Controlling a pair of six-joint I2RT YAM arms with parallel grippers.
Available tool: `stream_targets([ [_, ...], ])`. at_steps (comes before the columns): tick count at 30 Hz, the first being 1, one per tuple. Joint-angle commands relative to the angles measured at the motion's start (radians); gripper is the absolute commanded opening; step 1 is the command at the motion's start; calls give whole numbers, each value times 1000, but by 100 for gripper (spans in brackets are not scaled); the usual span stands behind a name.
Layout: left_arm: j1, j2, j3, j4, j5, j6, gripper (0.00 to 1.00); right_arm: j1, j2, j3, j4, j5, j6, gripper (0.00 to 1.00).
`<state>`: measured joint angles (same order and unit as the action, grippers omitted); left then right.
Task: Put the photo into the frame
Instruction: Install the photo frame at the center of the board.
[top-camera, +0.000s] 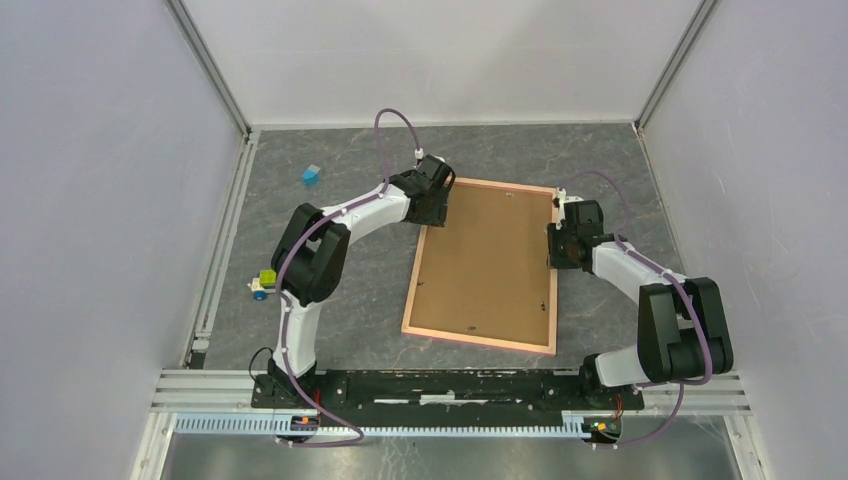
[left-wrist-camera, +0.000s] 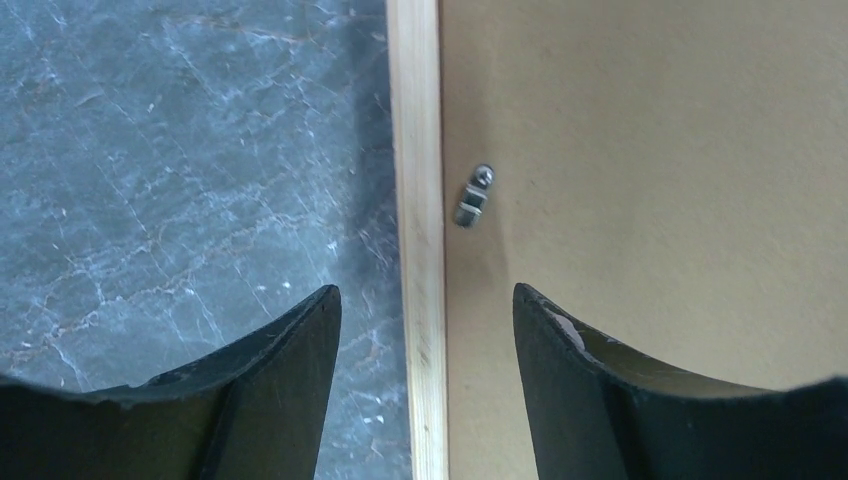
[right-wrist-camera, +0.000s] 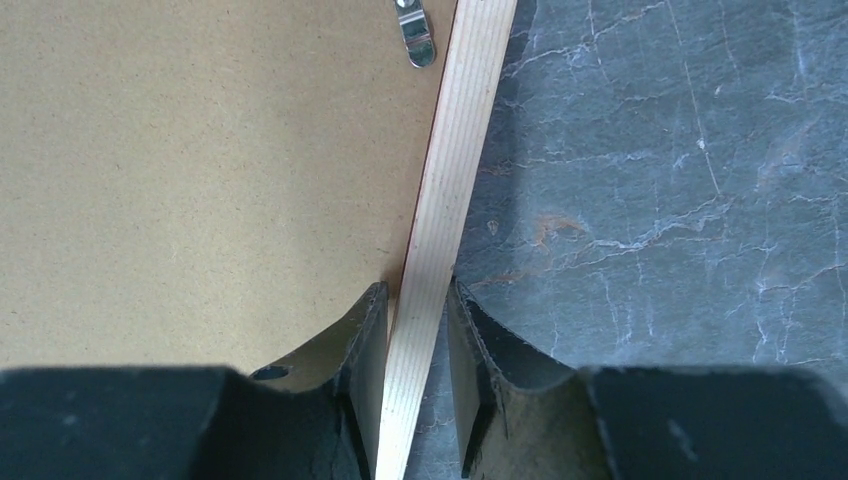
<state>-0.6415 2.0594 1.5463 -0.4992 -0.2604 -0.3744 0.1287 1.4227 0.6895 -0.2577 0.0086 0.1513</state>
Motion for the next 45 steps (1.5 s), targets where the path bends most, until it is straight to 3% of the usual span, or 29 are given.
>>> stream_targets([
  [1,26,53,76,-6,-4,42,71,2,34,-11,31,-6,-16,32],
  [7,34,105,130,-16,1,29,69,3,38,-5,26,-6,-21,27],
  [15,37,125,132,-28,-7,37,48,3,24,-1,14,-6,-27,24],
  [22,63,155,150,-23,-10,33,39,2,32,3,16,-38,-23,24],
  [25,71,169,173,-19,-6,12,39,3,27,2,18,-45,-24,24],
  [28,71,157,170,-8,27,6,47,3,22,-1,14,-45,-29,24],
  [35,69,40,46,31,28,-18,55,3,24,1,18,-62,-29,24],
  [39,67,22,30,49,55,-18,70,4,31,1,23,-71,-29,23],
  [45,65,87,78,29,57,-21,72,5,33,1,20,-76,-31,23],
])
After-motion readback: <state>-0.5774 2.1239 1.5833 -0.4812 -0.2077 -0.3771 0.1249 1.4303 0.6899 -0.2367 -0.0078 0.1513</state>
